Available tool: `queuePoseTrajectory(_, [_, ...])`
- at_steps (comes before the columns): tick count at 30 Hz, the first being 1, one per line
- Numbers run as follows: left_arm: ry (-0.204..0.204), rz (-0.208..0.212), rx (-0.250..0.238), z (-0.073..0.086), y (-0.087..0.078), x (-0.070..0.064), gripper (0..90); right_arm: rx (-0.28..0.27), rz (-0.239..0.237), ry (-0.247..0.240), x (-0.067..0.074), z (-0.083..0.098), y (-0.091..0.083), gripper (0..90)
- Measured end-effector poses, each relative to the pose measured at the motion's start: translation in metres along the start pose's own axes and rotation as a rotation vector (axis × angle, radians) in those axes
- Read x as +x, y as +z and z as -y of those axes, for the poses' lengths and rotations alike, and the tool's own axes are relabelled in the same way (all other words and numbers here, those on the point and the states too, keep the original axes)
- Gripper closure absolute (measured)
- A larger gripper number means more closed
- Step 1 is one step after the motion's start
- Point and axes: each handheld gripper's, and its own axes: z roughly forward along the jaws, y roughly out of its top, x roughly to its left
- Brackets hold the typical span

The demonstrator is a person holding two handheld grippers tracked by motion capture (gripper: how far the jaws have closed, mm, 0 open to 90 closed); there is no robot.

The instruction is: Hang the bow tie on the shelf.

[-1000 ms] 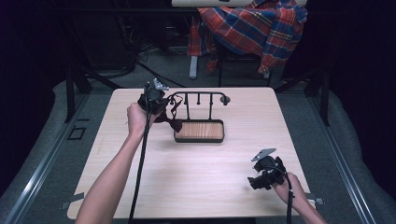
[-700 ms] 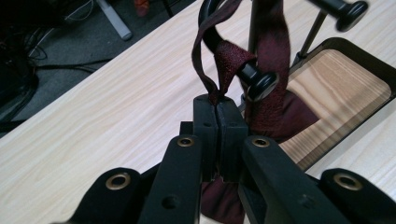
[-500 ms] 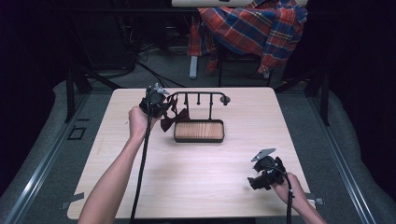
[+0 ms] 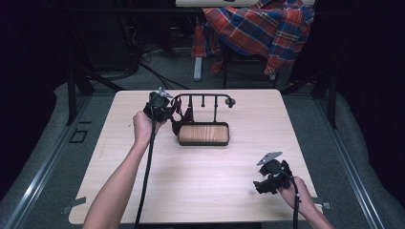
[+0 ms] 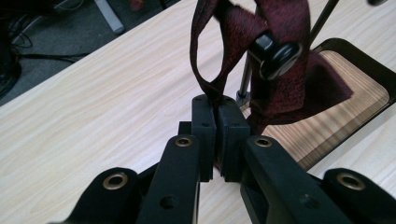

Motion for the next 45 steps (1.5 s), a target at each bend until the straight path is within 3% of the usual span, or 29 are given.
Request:
queuePoseTrajectory(11, [-0.049, 0.031, -0.008, 0.006, 0.004, 0.005, 83.5, 0.006, -0.005, -0.002, 0.000, 0.000, 0.000, 15.2])
queuePoseTrajectory(17, [-0.068, 0.045, -0.019, 0.007, 0.001, 0.007, 73.8, 0.009, -0.003, -0.002, 0.000, 0.000, 0.000, 15.2])
queuePoseTrajectory(26, [-0.089, 0.009, -0.014, 0.008, -0.006, 0.010, 46.5, 0.013, 0.000, -0.001, 0.000, 0.000, 0.001, 15.2])
queuePoseTrajectory(32, [-0.093, 0.021, -0.022, 0.009, -0.014, 0.013, 33.7, 0.008, 0.006, -0.003, 0.001, 0.000, 0.001, 15.2])
queuePoseTrajectory(35, [-0.089, 0.024, -0.031, 0.009, -0.020, 0.013, 28.5, 0.021, -0.001, -0.011, 0.000, 0.000, 0.001, 15.2])
queuePoseTrajectory(38, [-0.088, 0.028, -0.044, 0.009, -0.025, 0.013, 24.5, -0.001, 0.008, 0.011, 0.002, 0.000, 0.002, 15.2])
queuePoseTrajectory(45, [-0.085, 0.051, -0.041, 0.010, -0.040, 0.012, 16.7, 0.006, 0.013, -0.016, 0.003, -0.001, -0.002, 15.2])
